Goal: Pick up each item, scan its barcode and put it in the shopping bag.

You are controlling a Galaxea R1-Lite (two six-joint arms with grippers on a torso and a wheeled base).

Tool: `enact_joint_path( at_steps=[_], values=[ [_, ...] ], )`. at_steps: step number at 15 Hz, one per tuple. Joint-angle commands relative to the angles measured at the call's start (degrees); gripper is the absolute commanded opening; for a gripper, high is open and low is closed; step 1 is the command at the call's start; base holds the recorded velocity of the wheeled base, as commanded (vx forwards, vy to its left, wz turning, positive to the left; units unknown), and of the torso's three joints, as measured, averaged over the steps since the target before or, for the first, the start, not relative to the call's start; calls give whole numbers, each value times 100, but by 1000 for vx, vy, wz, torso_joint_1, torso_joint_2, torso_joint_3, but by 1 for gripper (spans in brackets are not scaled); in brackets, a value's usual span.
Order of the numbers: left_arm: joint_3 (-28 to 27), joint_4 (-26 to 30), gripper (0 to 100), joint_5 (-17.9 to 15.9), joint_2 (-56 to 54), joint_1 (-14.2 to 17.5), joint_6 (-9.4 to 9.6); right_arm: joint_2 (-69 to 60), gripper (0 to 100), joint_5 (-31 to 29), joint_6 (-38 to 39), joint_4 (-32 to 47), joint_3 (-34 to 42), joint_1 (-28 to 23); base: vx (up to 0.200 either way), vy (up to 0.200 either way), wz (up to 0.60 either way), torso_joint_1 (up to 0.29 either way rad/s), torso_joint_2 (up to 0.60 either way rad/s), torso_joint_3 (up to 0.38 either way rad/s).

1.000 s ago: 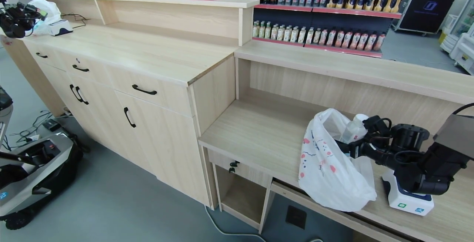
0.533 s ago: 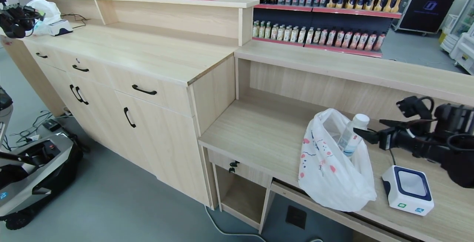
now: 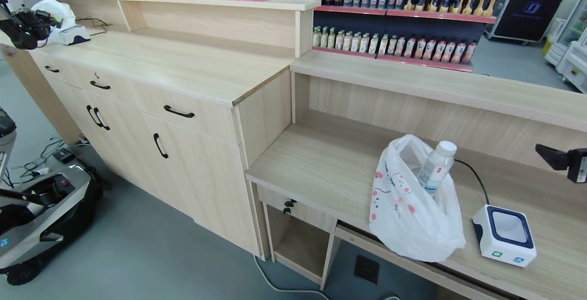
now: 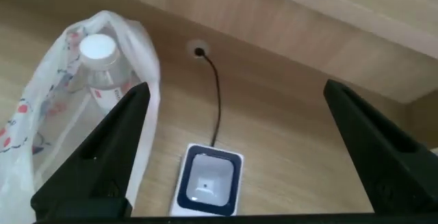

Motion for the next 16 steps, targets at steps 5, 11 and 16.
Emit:
enact_joint_path(
  at_steps=[5, 11, 16],
  values=[
    [0, 0, 0, 2, -2, 0, 0, 17, 100, -1614, 456, 929, -332, -797, 0, 0, -600, 2, 1, 2],
    [0, 0, 0, 2, -2, 0, 0, 1766, 100, -1526, 1774, 1087, -384, -1474, 0, 0, 0, 0, 0, 0],
    [0, 0, 0, 2, -2, 0, 0, 3049, 100, -1245, 1431, 955, -964, -1755, 0, 0, 0, 57, -106, -49]
  ],
)
